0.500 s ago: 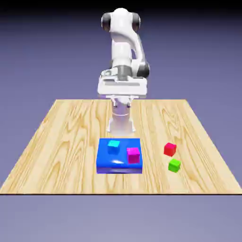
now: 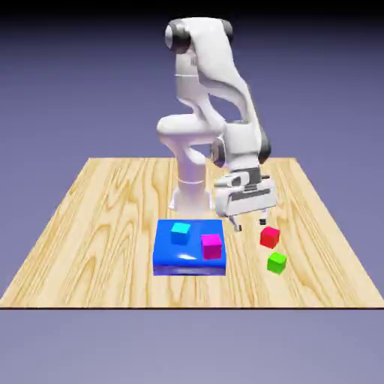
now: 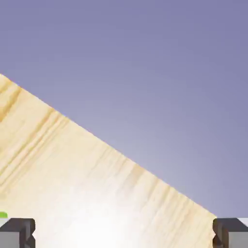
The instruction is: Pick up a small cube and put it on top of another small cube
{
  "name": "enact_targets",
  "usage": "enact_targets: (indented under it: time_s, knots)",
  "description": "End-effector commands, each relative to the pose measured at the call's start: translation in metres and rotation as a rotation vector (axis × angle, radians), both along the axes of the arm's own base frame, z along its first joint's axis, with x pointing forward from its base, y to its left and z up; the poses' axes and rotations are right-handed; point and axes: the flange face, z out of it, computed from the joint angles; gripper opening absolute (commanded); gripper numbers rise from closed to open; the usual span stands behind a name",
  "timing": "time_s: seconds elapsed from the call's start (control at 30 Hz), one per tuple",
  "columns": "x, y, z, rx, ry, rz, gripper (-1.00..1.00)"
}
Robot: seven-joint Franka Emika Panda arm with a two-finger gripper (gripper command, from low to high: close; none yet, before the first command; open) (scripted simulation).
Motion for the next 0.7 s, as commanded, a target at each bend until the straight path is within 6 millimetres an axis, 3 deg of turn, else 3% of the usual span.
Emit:
enact_targets:
  time_s: [0.0, 0.17, 0.2, 0.43, 0.47, 0.5, 0.67]
  knots:
    - [-0.006, 0.014, -0.013, -0.007, 0.026, 0.048, 0.0]
    - [-0.041, 0.064, -0.074, -0.033, 0.154, 0.241, 0.0]
    - [-0.041, 0.064, -0.074, -0.033, 0.154, 0.241, 0.0]
    - [-0.035, 0.072, -0.143, -0.033, 0.154, 0.241, 0.0]
    - [-0.035, 0.072, -0.143, -0.033, 0.154, 0.241, -1.0]
    - [-0.035, 0.072, -0.143, -0.033, 0.154, 0.241, -1.0]
    - [-0.038, 0.068, -0.09, -0.027, 0.155, 0.24, -1.0]
